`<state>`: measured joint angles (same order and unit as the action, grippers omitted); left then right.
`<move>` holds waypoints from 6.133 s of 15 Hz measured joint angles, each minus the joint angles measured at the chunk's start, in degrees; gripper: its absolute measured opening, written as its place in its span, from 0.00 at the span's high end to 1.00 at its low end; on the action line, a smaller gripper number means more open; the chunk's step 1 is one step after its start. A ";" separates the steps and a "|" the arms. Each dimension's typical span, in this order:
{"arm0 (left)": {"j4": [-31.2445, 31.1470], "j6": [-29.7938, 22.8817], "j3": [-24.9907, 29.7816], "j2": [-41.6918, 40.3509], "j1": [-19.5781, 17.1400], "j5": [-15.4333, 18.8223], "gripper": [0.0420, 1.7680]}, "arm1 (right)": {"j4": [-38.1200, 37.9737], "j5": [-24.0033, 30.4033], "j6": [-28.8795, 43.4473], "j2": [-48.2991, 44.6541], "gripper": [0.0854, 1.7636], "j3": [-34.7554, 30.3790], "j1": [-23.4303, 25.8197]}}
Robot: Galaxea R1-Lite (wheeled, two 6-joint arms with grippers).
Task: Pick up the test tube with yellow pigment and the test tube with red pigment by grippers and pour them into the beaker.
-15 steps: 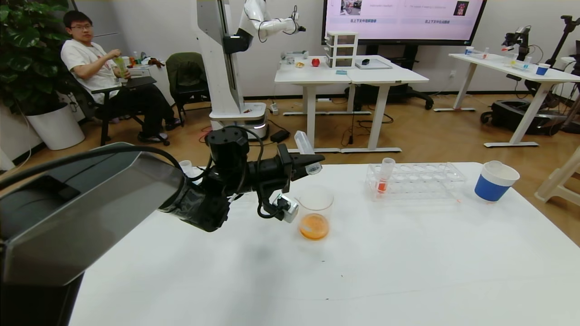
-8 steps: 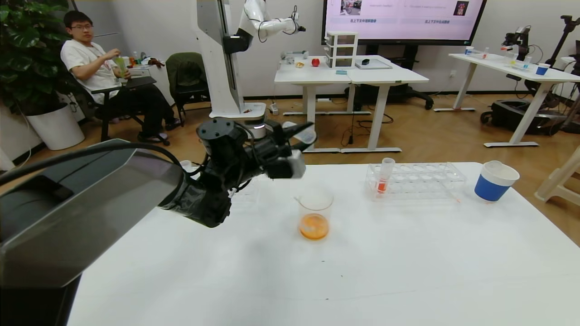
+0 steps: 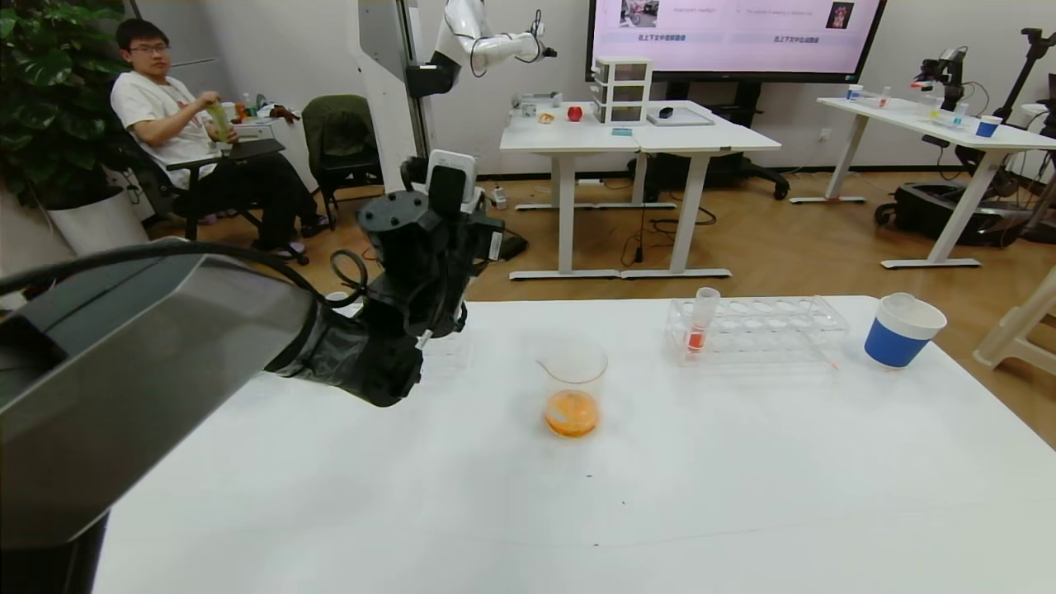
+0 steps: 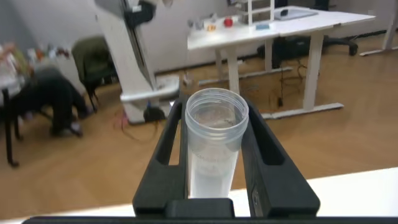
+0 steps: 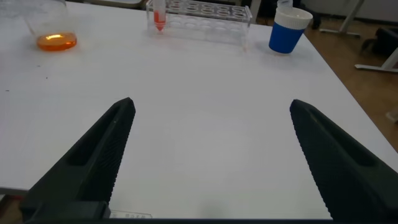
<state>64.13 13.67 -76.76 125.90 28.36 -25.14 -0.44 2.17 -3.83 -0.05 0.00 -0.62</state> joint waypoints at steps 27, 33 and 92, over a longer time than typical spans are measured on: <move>-17.18 -18.35 10.37 -14.58 -41.55 17.86 0.73 | 0.00 -0.02 0.00 0.00 0.02 0.00 0.00; -6.95 -18.51 11.75 -7.66 -42.13 17.48 0.73 | 0.00 0.00 0.00 0.00 0.02 0.00 0.00; -58.65 -9.56 53.94 -119.04 -28.87 23.69 0.01 | 0.00 -0.02 0.00 0.00 0.02 0.00 0.02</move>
<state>5.49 4.11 -22.82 6.86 -0.51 -1.45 -0.44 2.15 -3.83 -0.05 0.00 -0.60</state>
